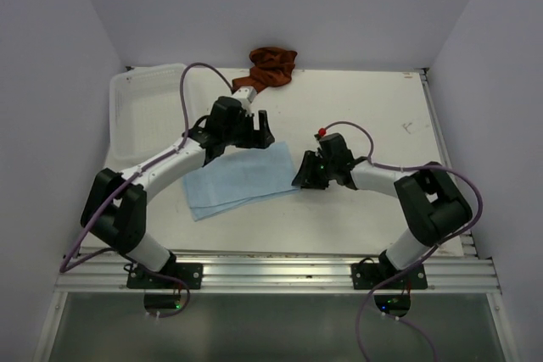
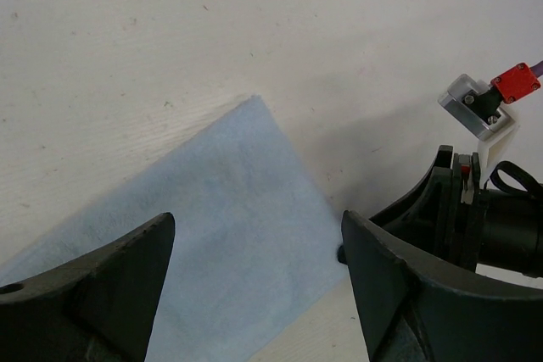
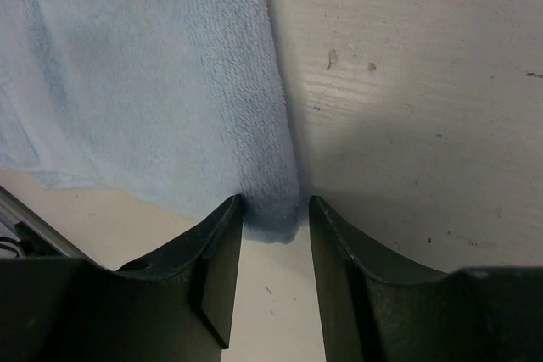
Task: Roll the towels
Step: Roll the towel
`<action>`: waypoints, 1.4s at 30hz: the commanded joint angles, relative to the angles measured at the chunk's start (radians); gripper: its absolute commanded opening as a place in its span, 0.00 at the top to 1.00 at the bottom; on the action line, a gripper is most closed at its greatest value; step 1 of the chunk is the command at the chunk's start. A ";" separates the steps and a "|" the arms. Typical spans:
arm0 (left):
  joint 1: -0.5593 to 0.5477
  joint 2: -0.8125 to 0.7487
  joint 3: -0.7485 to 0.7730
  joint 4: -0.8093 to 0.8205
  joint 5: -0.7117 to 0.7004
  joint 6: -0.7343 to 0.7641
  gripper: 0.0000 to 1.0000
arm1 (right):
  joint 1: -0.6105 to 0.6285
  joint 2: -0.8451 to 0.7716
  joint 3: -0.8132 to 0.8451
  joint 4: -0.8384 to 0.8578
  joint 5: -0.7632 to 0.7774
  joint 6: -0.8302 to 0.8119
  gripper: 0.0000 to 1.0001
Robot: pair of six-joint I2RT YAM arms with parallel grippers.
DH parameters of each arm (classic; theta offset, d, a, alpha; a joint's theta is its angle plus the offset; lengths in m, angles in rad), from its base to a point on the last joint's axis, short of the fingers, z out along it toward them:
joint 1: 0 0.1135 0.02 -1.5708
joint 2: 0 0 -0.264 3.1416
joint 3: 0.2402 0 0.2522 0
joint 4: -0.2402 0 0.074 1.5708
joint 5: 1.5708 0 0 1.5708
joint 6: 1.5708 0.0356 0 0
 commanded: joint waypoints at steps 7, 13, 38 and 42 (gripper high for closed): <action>-0.059 0.112 0.139 -0.024 -0.040 0.024 0.17 | -0.004 0.019 -0.048 0.088 -0.032 0.002 0.85; -0.114 0.208 0.209 -0.067 -0.066 0.016 0.19 | -0.004 -0.050 -0.125 0.114 0.016 0.004 1.00; -0.303 0.498 0.510 -0.243 -0.278 -0.048 0.27 | -0.003 -0.245 -0.370 0.267 0.123 0.059 1.00; -0.312 0.532 0.527 -0.242 -0.286 -0.068 0.29 | -0.003 -0.240 -0.369 0.267 0.115 0.058 1.00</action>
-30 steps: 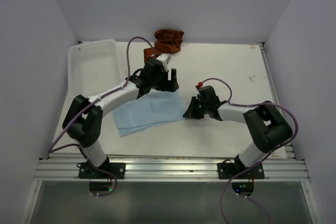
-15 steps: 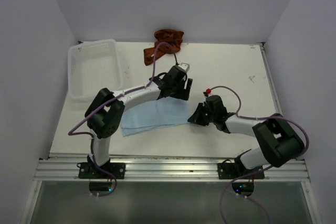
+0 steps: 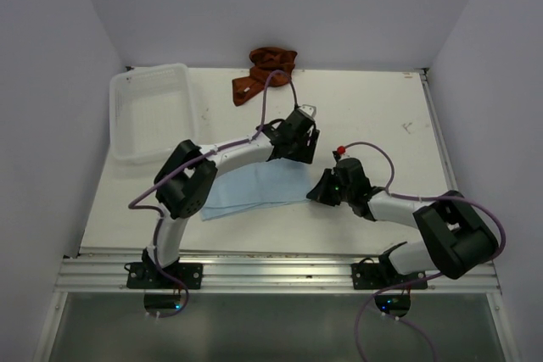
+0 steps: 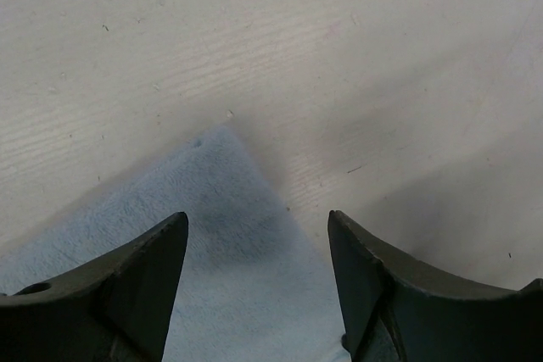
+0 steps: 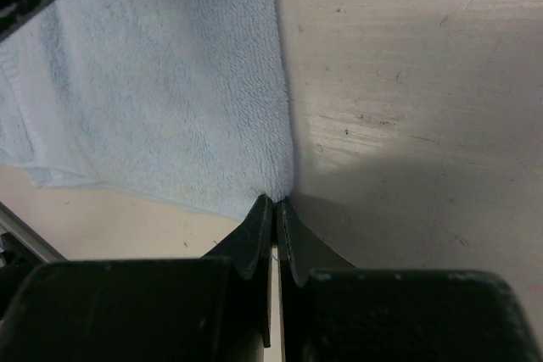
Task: Roll the towels
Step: Roll the towel
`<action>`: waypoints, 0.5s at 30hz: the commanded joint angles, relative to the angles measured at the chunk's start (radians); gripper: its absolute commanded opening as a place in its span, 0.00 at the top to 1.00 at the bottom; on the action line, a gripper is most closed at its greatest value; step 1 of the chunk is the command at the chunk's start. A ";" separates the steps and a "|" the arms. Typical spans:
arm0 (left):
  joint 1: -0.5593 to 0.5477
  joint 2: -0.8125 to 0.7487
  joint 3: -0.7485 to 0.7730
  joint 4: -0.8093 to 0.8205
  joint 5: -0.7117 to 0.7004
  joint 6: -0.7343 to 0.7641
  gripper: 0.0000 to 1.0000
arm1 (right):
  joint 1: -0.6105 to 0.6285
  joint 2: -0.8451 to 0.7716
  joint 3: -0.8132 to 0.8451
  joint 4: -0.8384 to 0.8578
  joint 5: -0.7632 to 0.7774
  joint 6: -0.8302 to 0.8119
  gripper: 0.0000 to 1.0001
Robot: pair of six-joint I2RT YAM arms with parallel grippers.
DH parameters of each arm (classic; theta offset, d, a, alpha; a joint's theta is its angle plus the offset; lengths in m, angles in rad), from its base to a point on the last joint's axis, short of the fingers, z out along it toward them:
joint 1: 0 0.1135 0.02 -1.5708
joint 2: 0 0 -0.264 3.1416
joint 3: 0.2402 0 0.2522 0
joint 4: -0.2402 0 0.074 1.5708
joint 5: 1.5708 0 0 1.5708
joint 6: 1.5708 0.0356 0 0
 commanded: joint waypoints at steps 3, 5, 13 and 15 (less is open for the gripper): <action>-0.013 0.038 0.070 -0.004 -0.030 -0.040 0.31 | -0.003 -0.011 -0.015 0.007 0.028 -0.012 1.00; -0.013 0.058 0.088 -0.002 -0.033 -0.043 0.32 | -0.004 -0.008 -0.013 0.007 0.027 -0.016 1.00; -0.013 0.118 0.137 -0.031 -0.077 -0.057 0.41 | -0.003 -0.024 -0.020 -0.002 0.028 -0.030 1.00; -0.013 0.121 0.137 -0.037 -0.091 -0.060 0.43 | -0.003 -0.030 -0.020 -0.011 0.033 -0.038 1.00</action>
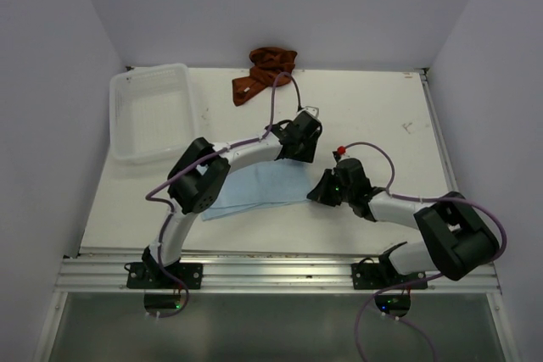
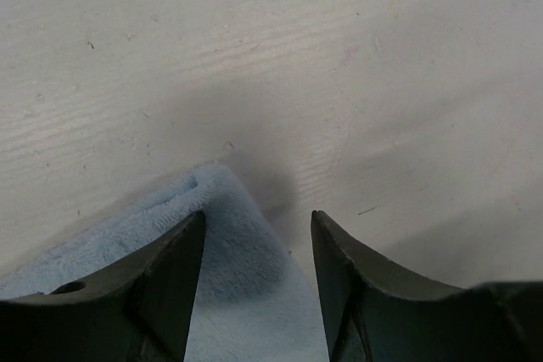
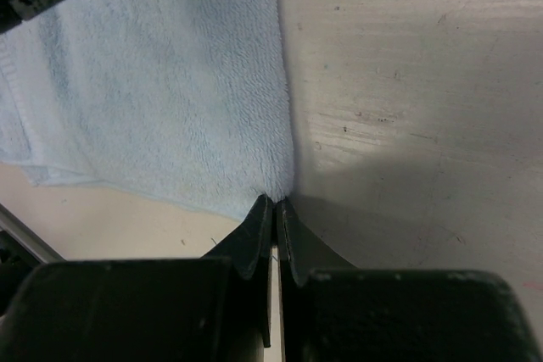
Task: Roll the towels
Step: Roll the towel
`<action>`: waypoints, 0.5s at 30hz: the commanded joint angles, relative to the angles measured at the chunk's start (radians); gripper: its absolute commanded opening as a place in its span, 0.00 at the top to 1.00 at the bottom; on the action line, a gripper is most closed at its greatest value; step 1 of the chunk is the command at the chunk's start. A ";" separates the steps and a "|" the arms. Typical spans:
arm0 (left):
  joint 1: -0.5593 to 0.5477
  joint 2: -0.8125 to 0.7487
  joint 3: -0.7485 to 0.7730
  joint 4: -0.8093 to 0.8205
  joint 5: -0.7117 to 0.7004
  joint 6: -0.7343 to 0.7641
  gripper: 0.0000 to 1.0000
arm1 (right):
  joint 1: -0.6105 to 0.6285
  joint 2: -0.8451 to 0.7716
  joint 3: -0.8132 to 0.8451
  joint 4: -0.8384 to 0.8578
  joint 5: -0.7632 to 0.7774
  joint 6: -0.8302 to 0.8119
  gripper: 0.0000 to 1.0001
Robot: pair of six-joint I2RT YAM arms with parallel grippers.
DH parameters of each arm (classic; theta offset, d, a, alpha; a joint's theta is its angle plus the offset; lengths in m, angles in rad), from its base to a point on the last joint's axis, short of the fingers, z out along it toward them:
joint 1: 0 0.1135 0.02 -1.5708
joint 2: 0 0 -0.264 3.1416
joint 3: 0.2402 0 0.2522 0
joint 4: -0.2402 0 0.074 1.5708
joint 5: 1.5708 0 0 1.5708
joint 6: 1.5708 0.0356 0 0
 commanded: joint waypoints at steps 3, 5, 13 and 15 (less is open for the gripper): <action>-0.005 0.002 0.036 -0.038 -0.075 -0.036 0.46 | -0.004 -0.031 -0.017 -0.019 0.039 -0.041 1.00; -0.005 -0.001 0.033 -0.045 -0.089 -0.038 0.47 | -0.004 -0.031 -0.016 -0.022 0.039 -0.042 1.00; -0.008 -0.015 0.029 -0.028 -0.097 -0.043 0.46 | -0.003 -0.005 -0.021 0.001 0.028 -0.041 1.00; -0.008 -0.003 0.030 -0.028 -0.092 -0.046 0.46 | -0.003 -0.003 -0.026 0.007 0.030 -0.038 1.00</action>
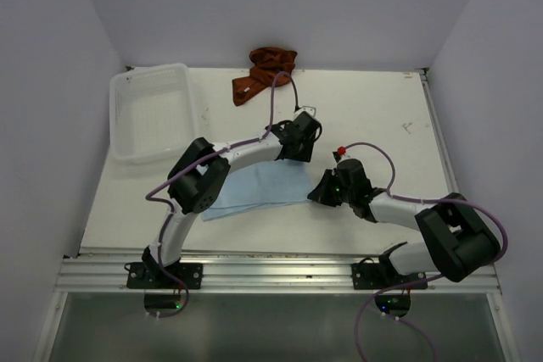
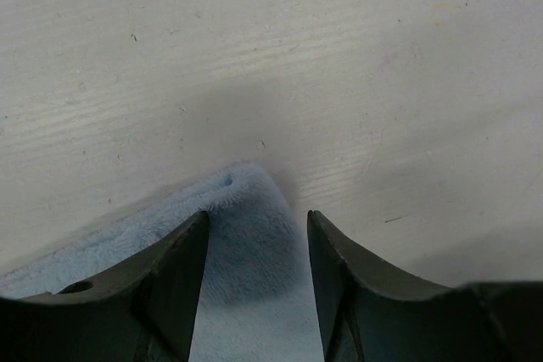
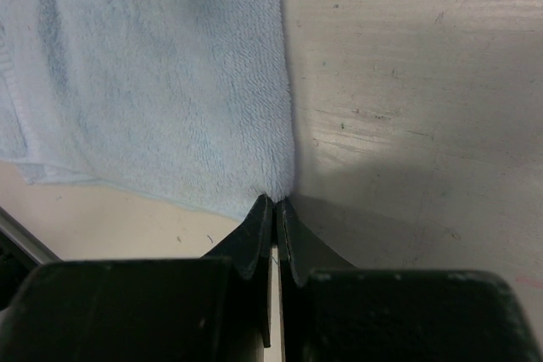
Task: Roll the towels
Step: Roll the towel
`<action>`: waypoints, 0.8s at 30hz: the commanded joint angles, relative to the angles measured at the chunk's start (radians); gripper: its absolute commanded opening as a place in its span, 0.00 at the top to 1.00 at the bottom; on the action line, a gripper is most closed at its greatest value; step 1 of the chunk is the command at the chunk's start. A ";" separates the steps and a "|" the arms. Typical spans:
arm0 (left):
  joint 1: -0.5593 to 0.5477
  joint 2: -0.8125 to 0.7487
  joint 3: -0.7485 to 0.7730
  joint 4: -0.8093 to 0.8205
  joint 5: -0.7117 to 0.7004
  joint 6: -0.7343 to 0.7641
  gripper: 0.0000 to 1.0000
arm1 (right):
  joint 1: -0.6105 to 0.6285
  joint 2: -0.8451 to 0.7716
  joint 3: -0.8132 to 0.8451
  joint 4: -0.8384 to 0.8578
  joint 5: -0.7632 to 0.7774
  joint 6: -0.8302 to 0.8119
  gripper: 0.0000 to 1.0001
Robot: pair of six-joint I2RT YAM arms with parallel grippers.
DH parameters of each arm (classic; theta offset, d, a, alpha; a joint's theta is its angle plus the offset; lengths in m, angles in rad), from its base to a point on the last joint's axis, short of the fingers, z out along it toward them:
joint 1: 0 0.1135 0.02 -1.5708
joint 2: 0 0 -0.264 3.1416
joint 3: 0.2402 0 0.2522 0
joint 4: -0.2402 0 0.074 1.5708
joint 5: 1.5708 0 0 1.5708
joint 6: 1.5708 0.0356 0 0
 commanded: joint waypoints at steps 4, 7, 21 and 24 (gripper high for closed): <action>-0.012 0.024 0.029 0.005 -0.003 -0.029 0.45 | -0.003 0.005 -0.023 0.010 0.029 -0.019 1.00; -0.015 0.050 0.029 0.000 0.002 -0.032 0.45 | -0.004 0.002 -0.022 0.009 0.029 -0.025 1.00; -0.028 0.165 0.110 -0.104 -0.060 -0.028 0.73 | 0.048 -0.069 0.072 -0.177 0.126 -0.100 1.00; -0.027 0.174 0.134 -0.119 -0.064 -0.025 0.88 | 0.080 -0.083 0.093 -0.230 0.183 -0.117 1.00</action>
